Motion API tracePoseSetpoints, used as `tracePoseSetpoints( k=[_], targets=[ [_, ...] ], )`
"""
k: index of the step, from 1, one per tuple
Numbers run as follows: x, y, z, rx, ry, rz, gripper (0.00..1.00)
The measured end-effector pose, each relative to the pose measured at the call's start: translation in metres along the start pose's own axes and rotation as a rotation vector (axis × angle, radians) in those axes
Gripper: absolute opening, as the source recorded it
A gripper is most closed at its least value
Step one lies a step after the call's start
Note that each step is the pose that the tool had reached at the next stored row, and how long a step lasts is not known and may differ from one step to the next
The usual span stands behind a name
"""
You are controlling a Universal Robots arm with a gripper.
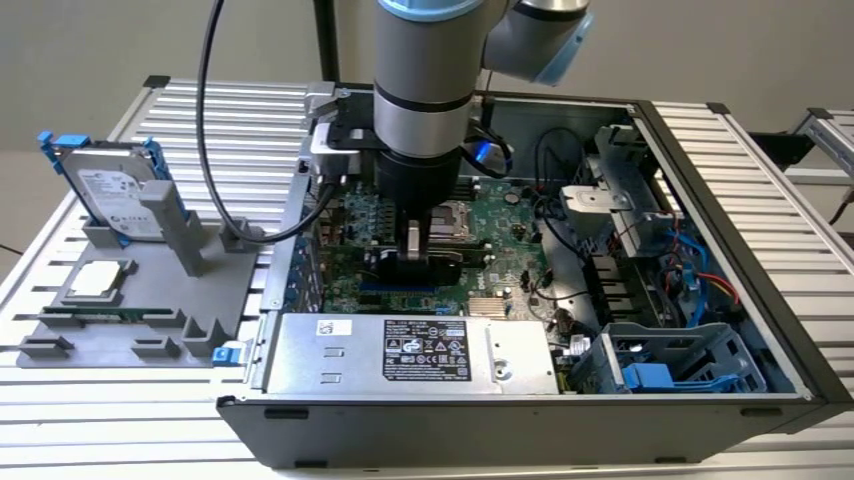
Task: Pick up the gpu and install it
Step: 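Insert the gpu into the slot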
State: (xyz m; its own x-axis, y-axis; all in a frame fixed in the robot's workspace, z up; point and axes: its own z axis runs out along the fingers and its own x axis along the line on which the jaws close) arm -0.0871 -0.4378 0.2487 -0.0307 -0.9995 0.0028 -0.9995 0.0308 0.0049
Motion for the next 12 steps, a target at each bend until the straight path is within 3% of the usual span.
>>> tracePoseSetpoints(
  k=[12],
  targets=[
    [0.001, 0.0014, 0.0002, -0.0001, 0.0002, 0.0, 0.0]
  ],
)
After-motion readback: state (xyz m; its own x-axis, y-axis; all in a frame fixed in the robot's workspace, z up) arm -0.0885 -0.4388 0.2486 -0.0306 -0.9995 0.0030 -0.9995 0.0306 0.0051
